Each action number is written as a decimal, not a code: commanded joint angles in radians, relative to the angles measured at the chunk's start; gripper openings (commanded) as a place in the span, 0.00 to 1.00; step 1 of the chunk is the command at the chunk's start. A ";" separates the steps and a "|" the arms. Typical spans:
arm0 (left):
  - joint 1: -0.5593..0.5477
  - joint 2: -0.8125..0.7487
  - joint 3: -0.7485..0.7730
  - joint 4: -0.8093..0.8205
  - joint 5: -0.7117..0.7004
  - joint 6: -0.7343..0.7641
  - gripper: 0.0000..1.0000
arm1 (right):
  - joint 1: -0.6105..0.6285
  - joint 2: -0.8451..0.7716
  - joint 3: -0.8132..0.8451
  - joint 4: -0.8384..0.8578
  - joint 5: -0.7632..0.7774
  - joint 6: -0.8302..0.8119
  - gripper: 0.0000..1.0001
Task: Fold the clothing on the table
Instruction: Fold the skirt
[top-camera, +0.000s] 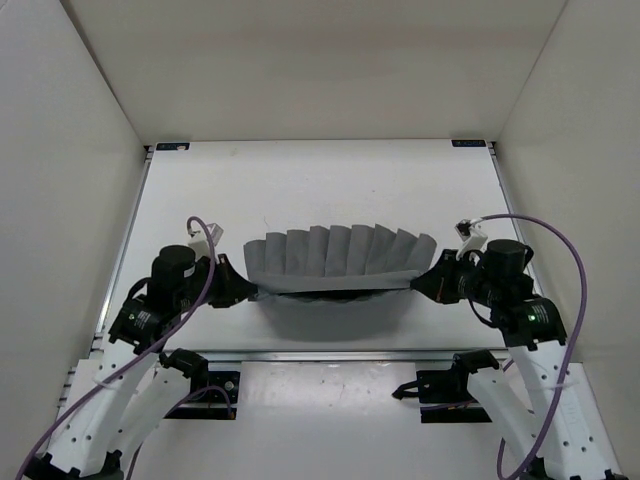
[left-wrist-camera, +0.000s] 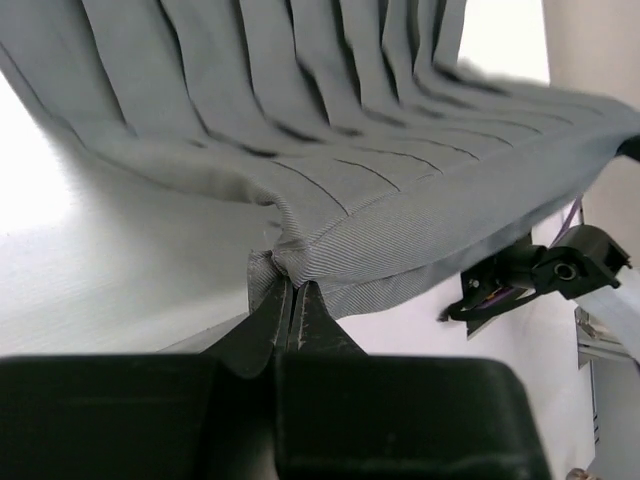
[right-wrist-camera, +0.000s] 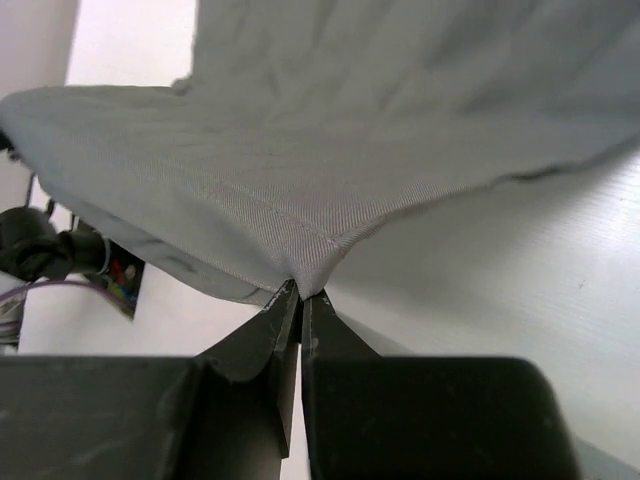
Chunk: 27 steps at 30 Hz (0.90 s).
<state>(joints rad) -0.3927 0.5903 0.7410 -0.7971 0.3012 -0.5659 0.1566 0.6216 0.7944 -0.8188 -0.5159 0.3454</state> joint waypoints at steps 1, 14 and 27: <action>0.037 0.022 0.081 -0.073 -0.007 0.044 0.00 | 0.000 -0.014 0.057 -0.097 0.011 0.003 0.00; 0.120 0.517 0.161 0.213 0.052 0.119 0.00 | -0.155 0.352 0.104 0.076 0.016 -0.051 0.00; 0.264 1.112 0.443 0.530 0.174 0.042 0.59 | -0.171 0.918 0.390 0.434 0.193 -0.006 0.56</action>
<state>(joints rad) -0.1757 1.7317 1.1889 -0.3988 0.4072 -0.4732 -0.0406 1.5406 1.0950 -0.4511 -0.4370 0.3660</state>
